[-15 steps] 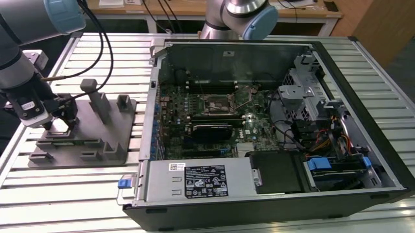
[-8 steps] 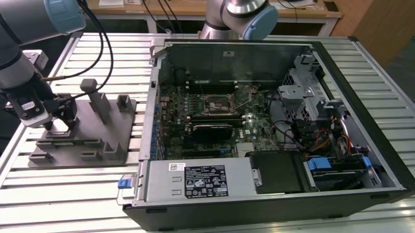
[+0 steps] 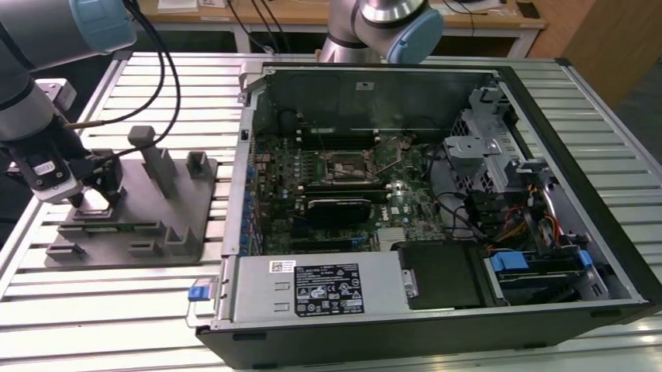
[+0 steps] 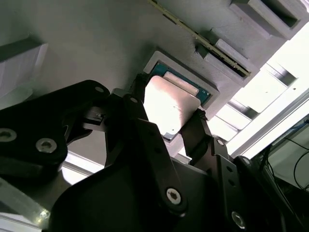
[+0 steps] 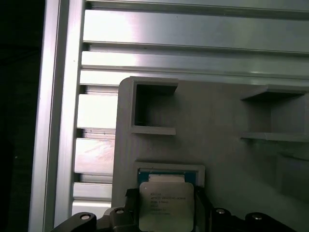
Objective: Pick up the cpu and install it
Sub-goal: 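Pick up the cpu and move it towards the insertion slot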
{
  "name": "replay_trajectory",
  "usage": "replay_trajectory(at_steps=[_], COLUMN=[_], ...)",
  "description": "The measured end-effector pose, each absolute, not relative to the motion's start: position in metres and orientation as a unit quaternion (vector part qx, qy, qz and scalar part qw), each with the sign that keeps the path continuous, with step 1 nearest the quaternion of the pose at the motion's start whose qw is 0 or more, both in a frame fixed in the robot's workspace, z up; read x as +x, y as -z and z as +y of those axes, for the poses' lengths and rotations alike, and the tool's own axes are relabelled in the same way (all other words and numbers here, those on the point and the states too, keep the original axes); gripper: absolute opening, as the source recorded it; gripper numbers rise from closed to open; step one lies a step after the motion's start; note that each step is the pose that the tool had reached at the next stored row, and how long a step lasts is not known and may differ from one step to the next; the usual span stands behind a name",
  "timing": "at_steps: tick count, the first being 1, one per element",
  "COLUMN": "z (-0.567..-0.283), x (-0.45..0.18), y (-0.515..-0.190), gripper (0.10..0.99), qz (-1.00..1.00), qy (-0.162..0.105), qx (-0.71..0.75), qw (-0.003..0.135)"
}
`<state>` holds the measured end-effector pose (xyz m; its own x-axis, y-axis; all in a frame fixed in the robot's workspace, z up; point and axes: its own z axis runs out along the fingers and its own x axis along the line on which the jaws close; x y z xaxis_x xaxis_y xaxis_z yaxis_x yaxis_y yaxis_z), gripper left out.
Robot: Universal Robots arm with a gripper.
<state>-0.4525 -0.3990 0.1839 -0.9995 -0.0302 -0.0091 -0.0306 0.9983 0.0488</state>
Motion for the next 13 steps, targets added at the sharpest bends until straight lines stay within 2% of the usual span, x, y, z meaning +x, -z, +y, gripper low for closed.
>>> replay_trajectory(at_steps=[13], z=[-0.399], x=[-0.453], y=[-0.197], gripper=[0.545], qz=[1.000], qy=[-0.024], qx=[-0.015], qw=[0.004])
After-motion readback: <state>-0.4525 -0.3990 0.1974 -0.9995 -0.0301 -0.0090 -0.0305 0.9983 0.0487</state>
